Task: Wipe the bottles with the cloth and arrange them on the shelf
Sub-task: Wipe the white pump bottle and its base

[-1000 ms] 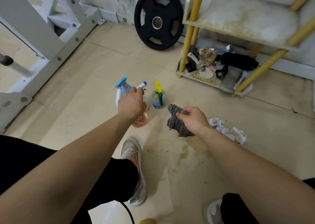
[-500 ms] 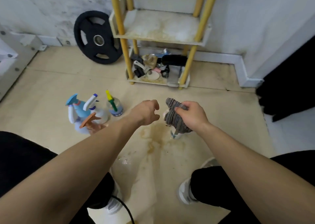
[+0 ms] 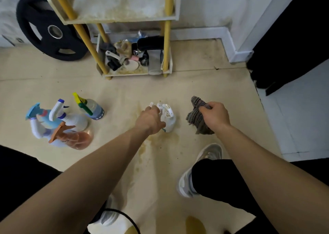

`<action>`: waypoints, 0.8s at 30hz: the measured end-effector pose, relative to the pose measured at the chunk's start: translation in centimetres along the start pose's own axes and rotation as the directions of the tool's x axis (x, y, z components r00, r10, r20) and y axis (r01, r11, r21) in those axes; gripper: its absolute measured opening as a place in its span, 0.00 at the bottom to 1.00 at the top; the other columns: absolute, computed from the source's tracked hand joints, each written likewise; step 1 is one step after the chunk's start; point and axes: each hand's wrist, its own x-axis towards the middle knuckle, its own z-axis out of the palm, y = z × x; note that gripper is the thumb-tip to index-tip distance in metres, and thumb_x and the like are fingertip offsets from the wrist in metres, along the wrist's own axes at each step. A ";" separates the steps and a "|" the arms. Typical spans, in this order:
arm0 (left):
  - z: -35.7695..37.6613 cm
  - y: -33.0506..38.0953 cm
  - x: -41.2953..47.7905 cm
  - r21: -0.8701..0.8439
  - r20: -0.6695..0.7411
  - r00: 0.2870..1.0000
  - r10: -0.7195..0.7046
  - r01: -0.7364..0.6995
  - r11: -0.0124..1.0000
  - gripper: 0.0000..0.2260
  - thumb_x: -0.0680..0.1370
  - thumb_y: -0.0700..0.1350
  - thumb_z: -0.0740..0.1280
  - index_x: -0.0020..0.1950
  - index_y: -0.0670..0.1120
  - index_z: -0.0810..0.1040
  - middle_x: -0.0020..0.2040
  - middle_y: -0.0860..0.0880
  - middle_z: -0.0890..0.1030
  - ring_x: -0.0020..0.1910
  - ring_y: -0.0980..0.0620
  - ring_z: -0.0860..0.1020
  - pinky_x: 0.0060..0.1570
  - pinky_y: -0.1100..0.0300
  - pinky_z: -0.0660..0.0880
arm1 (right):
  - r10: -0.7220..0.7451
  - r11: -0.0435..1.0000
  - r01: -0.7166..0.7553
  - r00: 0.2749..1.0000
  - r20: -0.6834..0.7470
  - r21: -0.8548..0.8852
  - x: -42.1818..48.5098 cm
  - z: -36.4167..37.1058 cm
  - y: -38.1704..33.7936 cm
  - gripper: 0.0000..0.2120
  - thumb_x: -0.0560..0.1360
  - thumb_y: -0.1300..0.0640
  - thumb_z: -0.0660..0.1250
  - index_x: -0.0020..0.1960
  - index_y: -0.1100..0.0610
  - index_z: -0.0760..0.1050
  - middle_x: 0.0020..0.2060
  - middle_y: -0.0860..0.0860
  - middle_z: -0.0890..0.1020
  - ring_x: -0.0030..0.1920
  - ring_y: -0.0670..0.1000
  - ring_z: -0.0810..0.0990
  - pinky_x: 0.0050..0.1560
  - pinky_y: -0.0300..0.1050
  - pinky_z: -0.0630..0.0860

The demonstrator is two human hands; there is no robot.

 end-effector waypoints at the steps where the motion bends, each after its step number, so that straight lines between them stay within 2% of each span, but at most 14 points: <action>1: 0.6 -0.2 0.1 -0.041 -0.012 1.000 -0.018 0.018 0.999 0.27 0.74 0.50 0.73 0.70 0.46 0.71 0.68 0.42 0.73 0.64 0.41 0.73 0.60 0.50 0.73 | 0.013 1.000 -0.013 1.000 0.009 -0.008 0.4 0.4 0.4 0.13 0.79 0.55 0.67 0.49 0.66 0.80 0.46 0.62 0.84 0.49 0.64 0.82 0.42 0.50 0.74; 3: 1.6 -0.5 0.3 -0.152 -0.056 0.998 -0.029 0.020 0.988 0.27 0.72 0.50 0.75 0.70 0.50 0.72 0.71 0.43 0.72 0.65 0.42 0.73 0.61 0.53 0.73 | 0.028 0.999 -0.027 0.999 0.027 -0.023 1.0 1.3 0.9 0.13 0.80 0.54 0.67 0.48 0.65 0.80 0.45 0.61 0.84 0.48 0.63 0.82 0.43 0.52 0.77; 5: 2.3 -0.6 0.7 -0.233 -0.084 0.996 -0.004 -0.016 0.972 0.25 0.71 0.50 0.77 0.67 0.52 0.75 0.70 0.44 0.73 0.65 0.46 0.75 0.58 0.58 0.72 | 0.042 0.999 -0.041 0.998 0.042 -0.031 1.8 2.1 1.5 0.13 0.80 0.55 0.67 0.47 0.65 0.80 0.44 0.61 0.83 0.47 0.63 0.82 0.41 0.50 0.73; 8: 2.8 -1.0 1.3 -0.310 -0.114 0.993 0.025 -0.059 0.949 0.22 0.70 0.50 0.79 0.62 0.53 0.79 0.64 0.48 0.76 0.62 0.48 0.76 0.57 0.59 0.71 | 0.066 0.997 -0.064 0.996 0.055 -0.038 2.7 3.2 2.1 0.14 0.80 0.55 0.66 0.47 0.67 0.79 0.44 0.63 0.83 0.44 0.62 0.81 0.40 0.49 0.71; 11: 2.9 -1.4 1.9 -0.272 -0.100 0.993 0.063 -0.088 0.958 0.24 0.70 0.54 0.79 0.64 0.55 0.81 0.65 0.49 0.77 0.62 0.49 0.76 0.60 0.55 0.72 | 0.093 0.995 -0.092 0.994 0.062 -0.030 3.4 3.9 2.2 0.15 0.80 0.55 0.66 0.50 0.68 0.80 0.47 0.64 0.83 0.46 0.63 0.82 0.43 0.53 0.77; 13: 2.8 -1.4 2.1 -0.253 -0.088 0.993 0.085 -0.104 0.962 0.23 0.71 0.55 0.78 0.65 0.55 0.81 0.67 0.51 0.77 0.63 0.50 0.75 0.60 0.55 0.72 | 0.105 0.994 -0.104 0.992 0.070 -0.017 3.7 4.2 2.1 0.14 0.80 0.54 0.66 0.51 0.67 0.80 0.48 0.63 0.83 0.49 0.64 0.82 0.43 0.51 0.76; 17: 3.1 -1.0 2.4 -0.308 -0.155 0.985 0.071 -0.117 0.944 0.15 0.72 0.51 0.77 0.59 0.54 0.84 0.63 0.53 0.78 0.58 0.55 0.75 0.50 0.61 0.67 | 0.108 0.994 -0.109 0.990 0.094 -0.001 4.0 4.5 1.9 0.14 0.81 0.54 0.66 0.52 0.66 0.80 0.47 0.62 0.84 0.49 0.63 0.82 0.42 0.48 0.74; 24: 3.4 -0.4 2.4 -0.334 -0.160 0.981 0.112 -0.161 0.929 0.09 0.74 0.48 0.75 0.54 0.50 0.85 0.55 0.53 0.81 0.51 0.54 0.74 0.43 0.60 0.68 | 0.101 0.994 -0.104 0.990 0.098 0.024 3.7 4.5 1.4 0.13 0.81 0.54 0.66 0.52 0.65 0.81 0.47 0.61 0.84 0.48 0.62 0.82 0.48 0.53 0.80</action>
